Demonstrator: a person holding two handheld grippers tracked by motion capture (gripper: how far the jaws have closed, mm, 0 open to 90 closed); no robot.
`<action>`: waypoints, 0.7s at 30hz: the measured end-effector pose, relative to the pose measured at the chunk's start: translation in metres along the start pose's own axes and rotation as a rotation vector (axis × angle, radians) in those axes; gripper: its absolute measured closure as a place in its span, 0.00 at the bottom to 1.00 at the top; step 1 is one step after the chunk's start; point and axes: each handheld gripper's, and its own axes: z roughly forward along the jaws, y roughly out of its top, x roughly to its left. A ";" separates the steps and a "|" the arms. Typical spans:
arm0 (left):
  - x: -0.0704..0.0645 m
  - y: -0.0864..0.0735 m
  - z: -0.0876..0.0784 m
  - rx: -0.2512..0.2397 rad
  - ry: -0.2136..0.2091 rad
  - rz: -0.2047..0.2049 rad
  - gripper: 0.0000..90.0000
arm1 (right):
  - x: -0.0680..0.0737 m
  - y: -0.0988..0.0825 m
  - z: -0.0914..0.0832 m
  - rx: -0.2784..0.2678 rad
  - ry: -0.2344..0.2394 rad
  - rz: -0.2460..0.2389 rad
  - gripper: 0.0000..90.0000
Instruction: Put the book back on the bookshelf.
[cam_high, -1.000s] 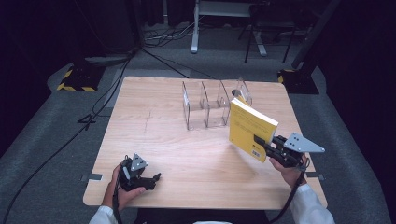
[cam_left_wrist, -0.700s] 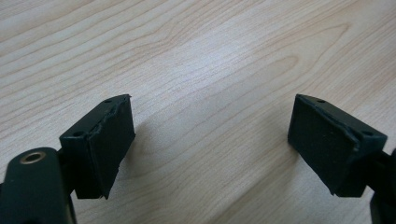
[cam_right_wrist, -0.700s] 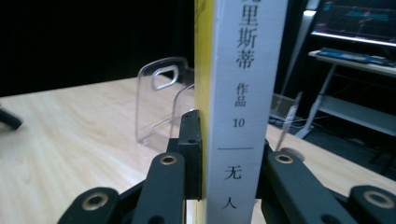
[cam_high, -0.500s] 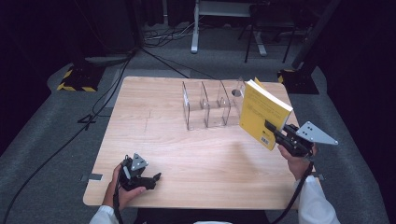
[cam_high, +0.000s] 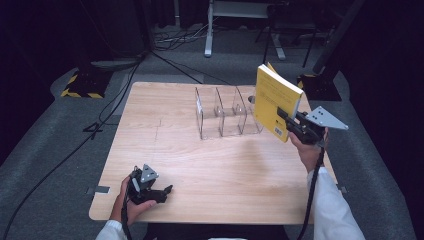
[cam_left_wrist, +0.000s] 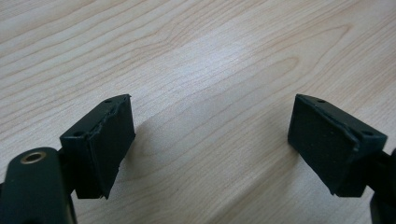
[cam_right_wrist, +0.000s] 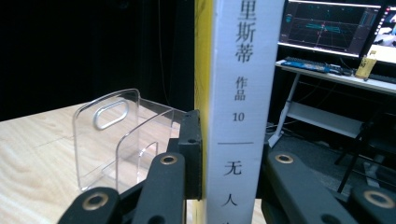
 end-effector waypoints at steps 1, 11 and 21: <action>0.000 0.000 0.000 0.001 -0.002 0.000 0.17 | 0.000 0.001 0.005 0.000 -0.008 0.003 0.85; 0.000 0.000 0.000 0.001 0.000 0.003 0.17 | 0.000 0.009 0.033 -0.002 -0.048 0.023 0.85; 0.000 0.000 0.000 0.000 -0.003 -0.003 0.17 | 0.004 0.004 0.065 0.019 -0.083 0.046 0.85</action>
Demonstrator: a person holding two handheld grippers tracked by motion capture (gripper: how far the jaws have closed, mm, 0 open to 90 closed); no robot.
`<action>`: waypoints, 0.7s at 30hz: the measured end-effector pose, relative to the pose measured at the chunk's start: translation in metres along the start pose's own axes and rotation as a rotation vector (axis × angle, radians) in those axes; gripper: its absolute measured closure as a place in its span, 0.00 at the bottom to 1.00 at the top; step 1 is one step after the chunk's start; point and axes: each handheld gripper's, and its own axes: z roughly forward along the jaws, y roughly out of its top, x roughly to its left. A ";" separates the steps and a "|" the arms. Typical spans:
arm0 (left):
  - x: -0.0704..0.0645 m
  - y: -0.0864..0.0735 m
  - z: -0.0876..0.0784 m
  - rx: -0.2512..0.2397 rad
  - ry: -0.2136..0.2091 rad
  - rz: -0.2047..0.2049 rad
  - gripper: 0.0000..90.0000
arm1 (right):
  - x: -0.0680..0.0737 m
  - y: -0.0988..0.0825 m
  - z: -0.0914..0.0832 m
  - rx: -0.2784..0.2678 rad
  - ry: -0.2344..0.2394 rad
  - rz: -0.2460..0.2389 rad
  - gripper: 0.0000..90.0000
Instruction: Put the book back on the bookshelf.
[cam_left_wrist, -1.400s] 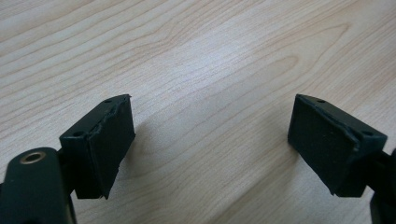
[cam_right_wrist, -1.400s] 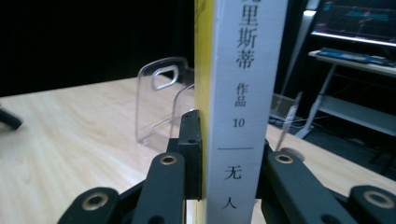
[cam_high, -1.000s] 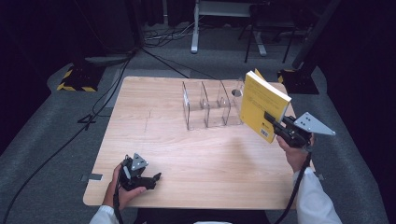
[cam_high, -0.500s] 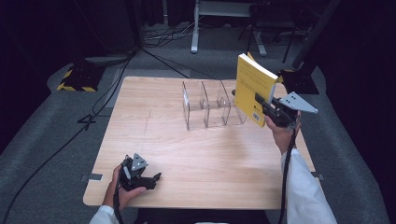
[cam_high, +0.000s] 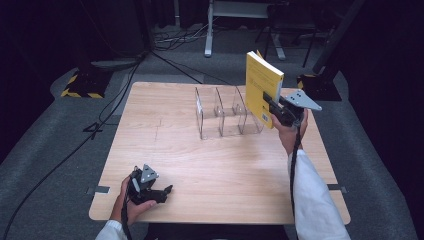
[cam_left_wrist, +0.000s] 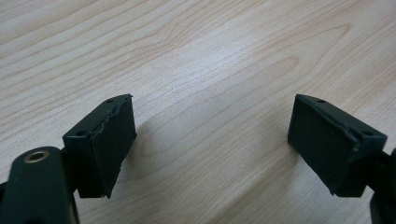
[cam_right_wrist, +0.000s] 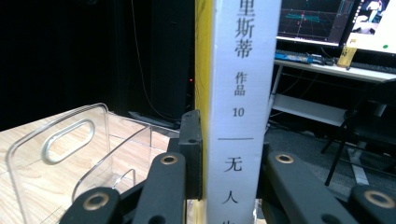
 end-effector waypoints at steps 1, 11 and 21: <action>0.000 0.000 0.000 0.000 -0.001 -0.003 0.17 | 0.000 -0.001 0.002 0.004 -0.002 -0.002 0.85; 0.000 0.000 0.000 0.001 -0.002 -0.004 0.18 | 0.007 -0.013 0.030 0.033 -0.024 -0.003 0.85; 0.000 0.000 0.000 0.001 0.004 0.005 0.17 | 0.009 -0.025 0.046 0.043 -0.037 0.013 0.85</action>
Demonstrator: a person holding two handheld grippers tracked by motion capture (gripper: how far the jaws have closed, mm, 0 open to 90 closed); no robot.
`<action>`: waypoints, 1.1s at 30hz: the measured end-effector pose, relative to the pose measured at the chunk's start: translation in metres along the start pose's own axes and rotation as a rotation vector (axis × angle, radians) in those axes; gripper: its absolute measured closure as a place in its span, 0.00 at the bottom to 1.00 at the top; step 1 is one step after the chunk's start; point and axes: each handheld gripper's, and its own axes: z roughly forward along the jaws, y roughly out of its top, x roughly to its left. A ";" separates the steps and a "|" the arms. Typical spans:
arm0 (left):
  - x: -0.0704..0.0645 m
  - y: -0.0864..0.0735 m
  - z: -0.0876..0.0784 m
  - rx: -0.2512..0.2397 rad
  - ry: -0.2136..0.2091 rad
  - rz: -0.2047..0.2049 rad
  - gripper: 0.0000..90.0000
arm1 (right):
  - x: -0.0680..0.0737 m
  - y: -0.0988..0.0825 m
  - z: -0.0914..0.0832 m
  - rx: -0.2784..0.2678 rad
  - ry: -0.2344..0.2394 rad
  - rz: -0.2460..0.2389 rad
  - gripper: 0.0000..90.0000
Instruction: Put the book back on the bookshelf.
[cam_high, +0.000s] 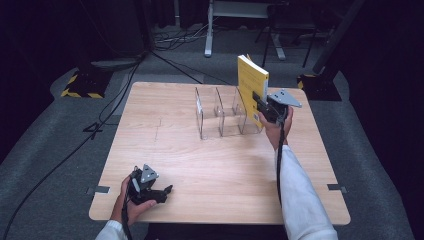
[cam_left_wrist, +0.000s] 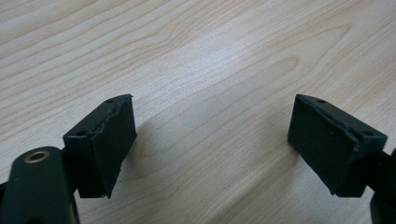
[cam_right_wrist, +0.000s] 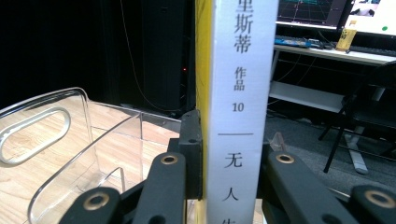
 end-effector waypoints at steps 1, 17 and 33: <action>0.000 0.000 0.000 -0.001 -0.001 -0.005 0.17 | 0.000 -0.001 0.001 0.003 -0.001 0.000 0.85; 0.000 0.000 0.000 -0.001 0.003 -0.001 0.17 | 0.008 -0.024 0.014 -0.001 0.013 0.045 0.84; -0.002 -0.001 0.000 -0.004 0.007 -0.019 0.18 | 0.015 -0.036 -0.002 0.040 0.046 -0.014 0.79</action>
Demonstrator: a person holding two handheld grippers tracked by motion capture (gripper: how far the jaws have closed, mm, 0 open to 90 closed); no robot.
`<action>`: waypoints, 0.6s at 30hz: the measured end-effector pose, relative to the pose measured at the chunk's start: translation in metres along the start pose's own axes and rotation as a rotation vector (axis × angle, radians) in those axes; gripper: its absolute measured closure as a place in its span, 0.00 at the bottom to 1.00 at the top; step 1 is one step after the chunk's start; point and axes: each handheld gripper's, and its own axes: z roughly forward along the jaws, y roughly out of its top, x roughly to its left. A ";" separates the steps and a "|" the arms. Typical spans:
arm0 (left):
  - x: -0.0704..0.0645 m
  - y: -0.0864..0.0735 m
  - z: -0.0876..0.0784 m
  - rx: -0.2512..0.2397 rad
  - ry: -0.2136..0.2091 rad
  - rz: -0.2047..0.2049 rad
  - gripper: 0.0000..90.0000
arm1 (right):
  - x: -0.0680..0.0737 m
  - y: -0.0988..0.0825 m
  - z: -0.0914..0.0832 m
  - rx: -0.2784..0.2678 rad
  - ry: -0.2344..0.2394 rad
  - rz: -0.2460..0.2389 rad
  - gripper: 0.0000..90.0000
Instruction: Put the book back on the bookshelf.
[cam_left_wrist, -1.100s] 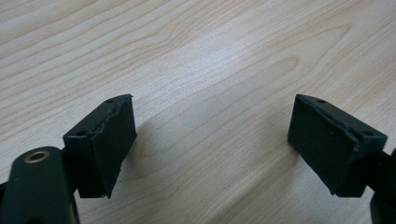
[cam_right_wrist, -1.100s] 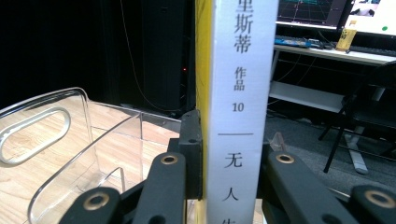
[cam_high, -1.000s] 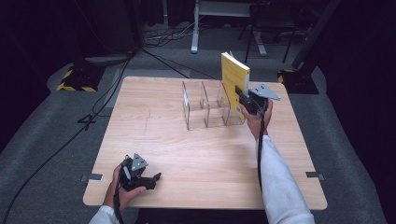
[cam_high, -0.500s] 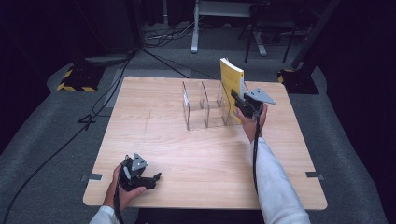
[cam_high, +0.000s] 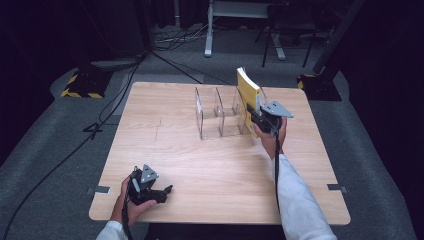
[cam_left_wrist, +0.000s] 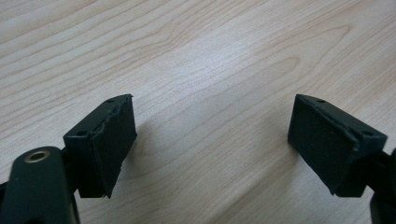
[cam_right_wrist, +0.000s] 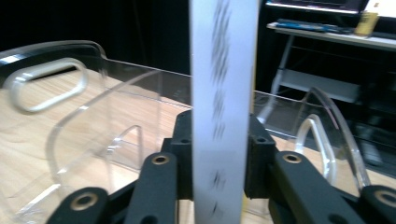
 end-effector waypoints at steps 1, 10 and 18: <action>0.000 0.000 0.000 0.001 0.001 -0.002 0.18 | 0.000 0.000 -0.003 -0.009 0.016 0.011 0.79; 0.000 0.000 0.000 -0.001 0.004 0.001 0.18 | -0.005 0.002 -0.015 0.001 0.019 -0.005 0.80; -0.003 -0.001 -0.001 -0.006 0.010 0.043 0.18 | -0.014 0.006 -0.015 0.001 0.000 -0.012 0.85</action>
